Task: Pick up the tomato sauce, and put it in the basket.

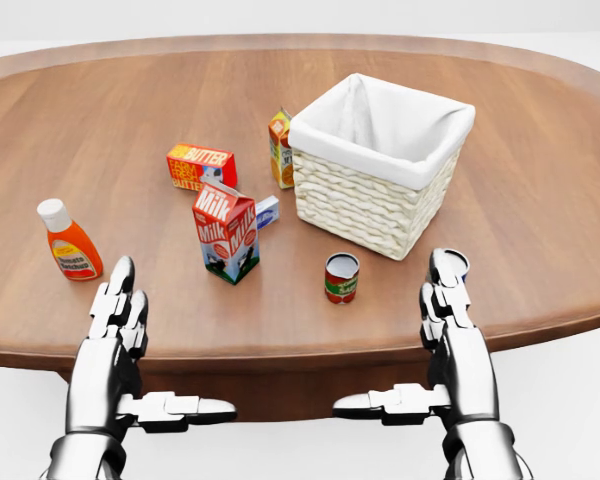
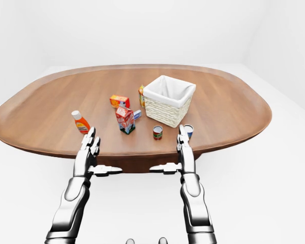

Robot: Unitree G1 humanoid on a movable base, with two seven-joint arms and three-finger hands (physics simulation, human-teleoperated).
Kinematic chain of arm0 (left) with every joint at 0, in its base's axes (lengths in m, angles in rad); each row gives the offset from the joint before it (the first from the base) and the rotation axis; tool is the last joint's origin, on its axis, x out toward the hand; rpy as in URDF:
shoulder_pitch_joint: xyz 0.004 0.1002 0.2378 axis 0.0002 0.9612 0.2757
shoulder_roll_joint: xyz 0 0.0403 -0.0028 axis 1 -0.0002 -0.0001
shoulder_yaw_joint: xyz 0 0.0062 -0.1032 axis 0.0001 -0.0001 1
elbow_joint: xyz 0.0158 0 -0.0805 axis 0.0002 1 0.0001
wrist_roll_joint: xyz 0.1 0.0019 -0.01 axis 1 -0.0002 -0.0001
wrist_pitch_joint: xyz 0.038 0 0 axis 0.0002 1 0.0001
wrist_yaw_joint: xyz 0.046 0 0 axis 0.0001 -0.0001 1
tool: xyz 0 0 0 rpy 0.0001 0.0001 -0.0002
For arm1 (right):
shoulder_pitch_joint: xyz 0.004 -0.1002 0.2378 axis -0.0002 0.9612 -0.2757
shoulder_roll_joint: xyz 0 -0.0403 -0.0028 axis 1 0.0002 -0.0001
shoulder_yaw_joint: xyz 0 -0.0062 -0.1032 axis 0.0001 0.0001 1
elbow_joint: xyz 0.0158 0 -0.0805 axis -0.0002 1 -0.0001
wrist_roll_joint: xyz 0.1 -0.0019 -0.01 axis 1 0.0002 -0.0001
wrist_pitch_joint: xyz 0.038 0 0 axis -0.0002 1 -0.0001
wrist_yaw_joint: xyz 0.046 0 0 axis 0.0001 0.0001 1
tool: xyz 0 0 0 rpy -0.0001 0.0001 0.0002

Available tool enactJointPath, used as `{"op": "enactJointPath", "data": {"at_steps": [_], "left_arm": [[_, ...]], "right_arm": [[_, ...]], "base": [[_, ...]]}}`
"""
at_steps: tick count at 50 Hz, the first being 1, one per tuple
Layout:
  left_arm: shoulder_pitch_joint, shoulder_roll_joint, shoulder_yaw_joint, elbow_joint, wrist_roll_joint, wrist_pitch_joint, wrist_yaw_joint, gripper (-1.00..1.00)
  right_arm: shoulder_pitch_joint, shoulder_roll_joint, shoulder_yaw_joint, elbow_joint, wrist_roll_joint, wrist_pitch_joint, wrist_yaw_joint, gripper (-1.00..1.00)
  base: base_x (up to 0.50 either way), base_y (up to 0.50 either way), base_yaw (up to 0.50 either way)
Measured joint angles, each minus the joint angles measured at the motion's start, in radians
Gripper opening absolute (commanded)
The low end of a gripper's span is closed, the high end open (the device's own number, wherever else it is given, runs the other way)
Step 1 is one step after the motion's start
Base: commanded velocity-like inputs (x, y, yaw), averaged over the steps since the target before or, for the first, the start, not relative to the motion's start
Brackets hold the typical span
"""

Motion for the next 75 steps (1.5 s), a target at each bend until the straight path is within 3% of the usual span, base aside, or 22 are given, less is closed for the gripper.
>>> {"op": "enactJointPath", "data": {"at_steps": [19, 29, 37, 60, 75], "left_arm": [[-0.002, 0.011, 0.021, -0.016, -0.003, 0.020, -0.016, 1.00], [-0.002, 0.014, 0.027, -0.049, -0.004, 0.048, -0.017, 1.00], [-0.003, 0.017, 0.032, -0.097, -0.002, 0.086, -0.018, 1.00], [-0.001, 0.021, 0.045, -0.265, -0.006, 0.086, -0.030, 1.00], [0.002, 0.020, 0.046, -0.304, -0.006, 0.086, -0.034, 1.00]], "right_arm": [[0.004, -0.010, -0.021, -0.029, 0.021, 0.028, 0.026, 1.00], [0.008, -0.011, -0.025, -0.069, 0.031, 0.059, 0.031, 1.00], [0.010, -0.012, -0.030, -0.119, 0.042, 0.081, 0.035, 1.00], [0.005, -0.019, -0.052, -0.284, 0.065, 0.081, 0.038, 1.00], [0.014, -0.019, -0.058, -0.323, 0.096, 0.081, 0.058, 1.00]], "base": [[0.00, 0.00, 0.00], [0.00, 0.00, 0.00], [0.00, 0.00, 0.00], [0.00, 0.00, 0.00], [0.48, 0.00, 0.00]]}}
